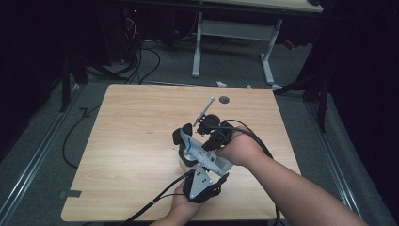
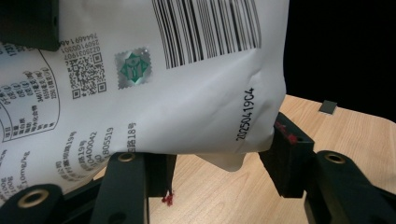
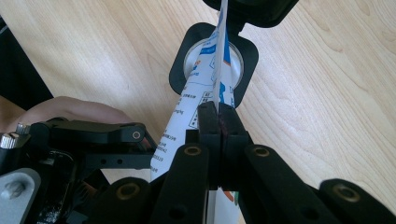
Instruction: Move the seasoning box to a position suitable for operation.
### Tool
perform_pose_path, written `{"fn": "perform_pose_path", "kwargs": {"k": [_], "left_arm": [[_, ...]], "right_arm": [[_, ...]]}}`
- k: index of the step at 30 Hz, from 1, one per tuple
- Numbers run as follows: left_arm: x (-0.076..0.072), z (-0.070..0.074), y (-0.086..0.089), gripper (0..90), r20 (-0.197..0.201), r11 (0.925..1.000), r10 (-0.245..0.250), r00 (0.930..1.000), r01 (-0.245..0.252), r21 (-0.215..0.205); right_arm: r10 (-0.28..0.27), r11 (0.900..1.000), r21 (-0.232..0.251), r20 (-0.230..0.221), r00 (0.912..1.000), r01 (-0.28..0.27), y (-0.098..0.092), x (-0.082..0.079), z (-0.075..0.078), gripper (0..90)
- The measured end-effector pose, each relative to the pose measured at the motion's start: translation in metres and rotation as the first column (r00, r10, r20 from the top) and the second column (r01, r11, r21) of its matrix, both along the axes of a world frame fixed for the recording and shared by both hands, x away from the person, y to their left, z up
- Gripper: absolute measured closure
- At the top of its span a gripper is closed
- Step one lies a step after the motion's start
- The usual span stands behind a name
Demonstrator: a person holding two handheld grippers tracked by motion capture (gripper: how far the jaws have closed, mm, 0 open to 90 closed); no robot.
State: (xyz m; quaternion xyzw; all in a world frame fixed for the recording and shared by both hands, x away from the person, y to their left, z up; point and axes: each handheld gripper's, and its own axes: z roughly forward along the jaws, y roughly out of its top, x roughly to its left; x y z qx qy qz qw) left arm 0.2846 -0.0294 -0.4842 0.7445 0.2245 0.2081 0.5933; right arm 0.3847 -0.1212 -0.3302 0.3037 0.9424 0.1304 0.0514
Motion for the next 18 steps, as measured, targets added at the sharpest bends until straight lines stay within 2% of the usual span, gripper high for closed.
{"fn": "perform_pose_path", "kwargs": {"k": [18], "left_arm": [[-0.007, -0.012, 0.003, 50.9, -0.010, 0.9999, -0.015, 0.9998, 0.015, 0.005]], "right_arm": [[-0.003, 1.000, 0.001, -0.020, 0.9998, 0.003, -0.004, -0.005, -0.005, 90.0]]}}
